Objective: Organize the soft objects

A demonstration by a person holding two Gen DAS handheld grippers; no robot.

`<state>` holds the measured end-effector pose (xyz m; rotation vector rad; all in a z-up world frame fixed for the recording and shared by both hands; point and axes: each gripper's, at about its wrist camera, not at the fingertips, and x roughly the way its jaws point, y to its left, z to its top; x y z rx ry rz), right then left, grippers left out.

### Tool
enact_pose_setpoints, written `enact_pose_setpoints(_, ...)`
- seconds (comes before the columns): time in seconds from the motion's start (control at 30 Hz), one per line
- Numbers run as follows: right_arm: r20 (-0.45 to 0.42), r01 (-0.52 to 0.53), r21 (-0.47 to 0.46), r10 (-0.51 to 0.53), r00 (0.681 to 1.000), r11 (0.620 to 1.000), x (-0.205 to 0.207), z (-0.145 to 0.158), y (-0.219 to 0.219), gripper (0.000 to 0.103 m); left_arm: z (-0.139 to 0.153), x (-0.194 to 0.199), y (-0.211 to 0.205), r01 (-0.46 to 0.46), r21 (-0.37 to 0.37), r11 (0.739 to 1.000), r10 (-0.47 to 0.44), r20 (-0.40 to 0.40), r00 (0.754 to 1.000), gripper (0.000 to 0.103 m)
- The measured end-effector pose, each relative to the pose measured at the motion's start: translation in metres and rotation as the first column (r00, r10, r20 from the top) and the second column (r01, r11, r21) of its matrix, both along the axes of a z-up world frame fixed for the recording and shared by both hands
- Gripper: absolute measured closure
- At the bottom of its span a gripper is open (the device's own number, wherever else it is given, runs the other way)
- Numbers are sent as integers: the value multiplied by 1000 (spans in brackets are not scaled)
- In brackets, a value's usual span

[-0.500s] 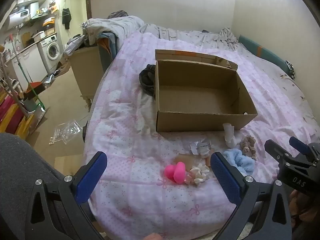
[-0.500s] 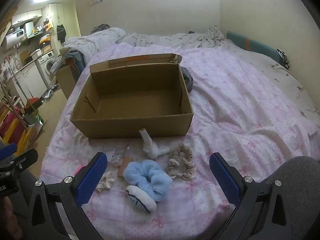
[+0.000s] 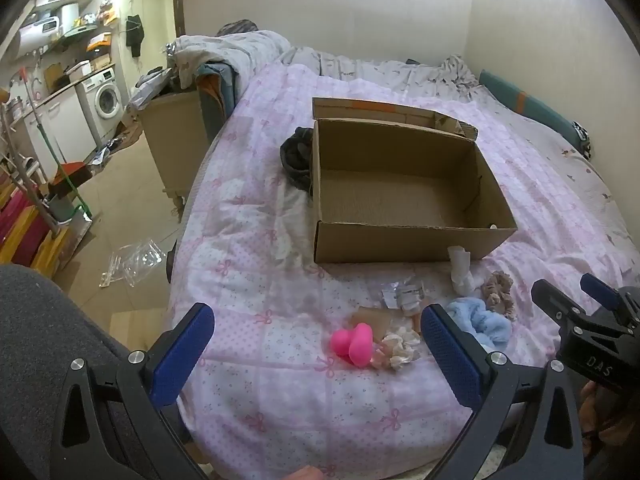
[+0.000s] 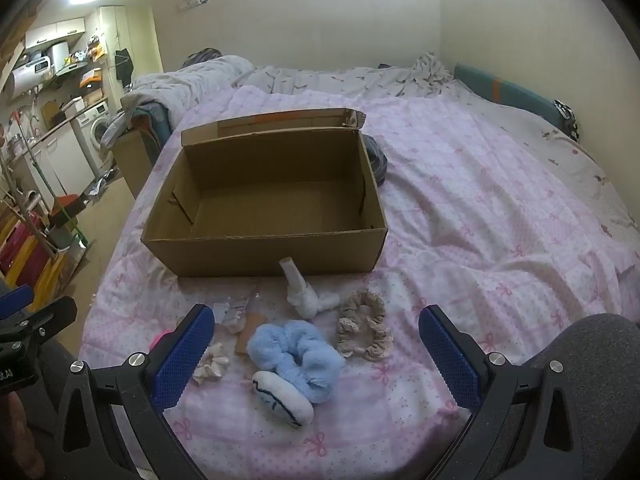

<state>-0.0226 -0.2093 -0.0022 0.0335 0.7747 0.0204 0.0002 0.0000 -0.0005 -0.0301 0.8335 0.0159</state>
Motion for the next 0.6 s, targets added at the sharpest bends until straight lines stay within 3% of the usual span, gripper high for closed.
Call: enact_pose_setpoints(0.6, -1, 0, -4, 0, 1000, 1000, 0, 0, 1, 0, 2, -2, 3, 1, 1, 1000, -1, -2, 1000, 0)
